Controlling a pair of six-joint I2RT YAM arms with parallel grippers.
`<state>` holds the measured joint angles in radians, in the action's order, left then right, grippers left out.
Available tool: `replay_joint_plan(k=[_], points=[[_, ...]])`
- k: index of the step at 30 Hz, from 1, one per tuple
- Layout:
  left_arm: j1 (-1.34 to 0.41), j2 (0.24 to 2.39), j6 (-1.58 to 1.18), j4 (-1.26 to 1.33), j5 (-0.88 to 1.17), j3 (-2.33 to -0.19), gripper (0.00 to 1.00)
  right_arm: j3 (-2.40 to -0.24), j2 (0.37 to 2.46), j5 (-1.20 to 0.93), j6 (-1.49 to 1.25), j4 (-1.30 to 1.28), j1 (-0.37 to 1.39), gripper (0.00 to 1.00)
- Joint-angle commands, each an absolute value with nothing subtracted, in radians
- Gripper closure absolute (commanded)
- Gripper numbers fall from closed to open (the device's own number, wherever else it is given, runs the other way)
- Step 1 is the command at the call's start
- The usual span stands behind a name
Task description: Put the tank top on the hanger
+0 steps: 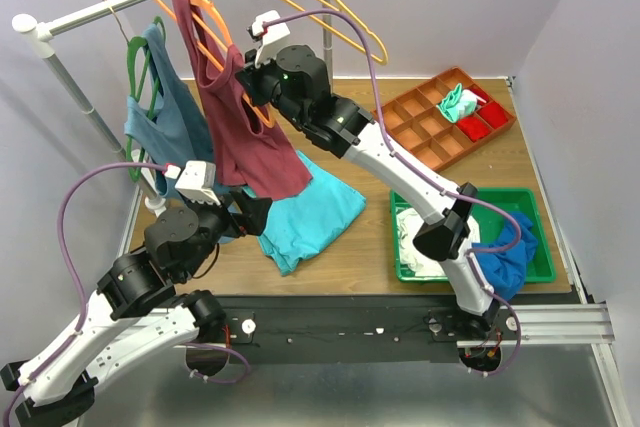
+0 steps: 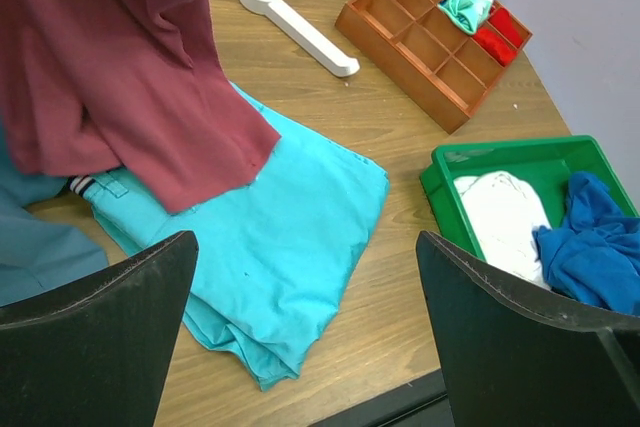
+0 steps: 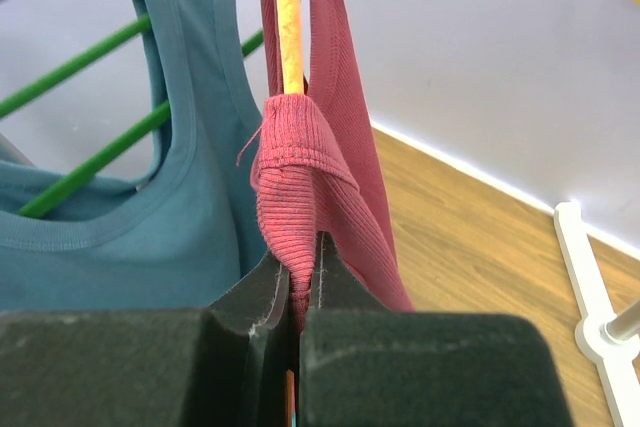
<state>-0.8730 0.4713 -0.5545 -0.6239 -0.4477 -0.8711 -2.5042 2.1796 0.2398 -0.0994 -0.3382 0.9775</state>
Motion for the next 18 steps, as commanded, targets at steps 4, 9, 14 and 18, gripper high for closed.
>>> replay_joint_plan(k=[4,9,14,18], points=[[-0.877,0.454,-0.545,-0.615,-0.422,-0.853,0.01,-2.589,2.232,0.261,-0.075,-0.181,0.991,0.99],[-0.877,0.451,-0.54,-0.612,-0.422,-0.847,0.01,-2.605,2.263,0.262,-0.069,-0.156,0.991,0.99],[-0.877,0.448,-0.537,-0.606,-0.422,-0.842,0.01,-2.612,2.286,0.261,-0.06,-0.124,0.991,0.99],[-0.879,0.445,-0.535,-0.606,-0.423,-0.841,0.01,-2.612,2.302,0.264,-0.058,-0.115,0.989,0.99]])
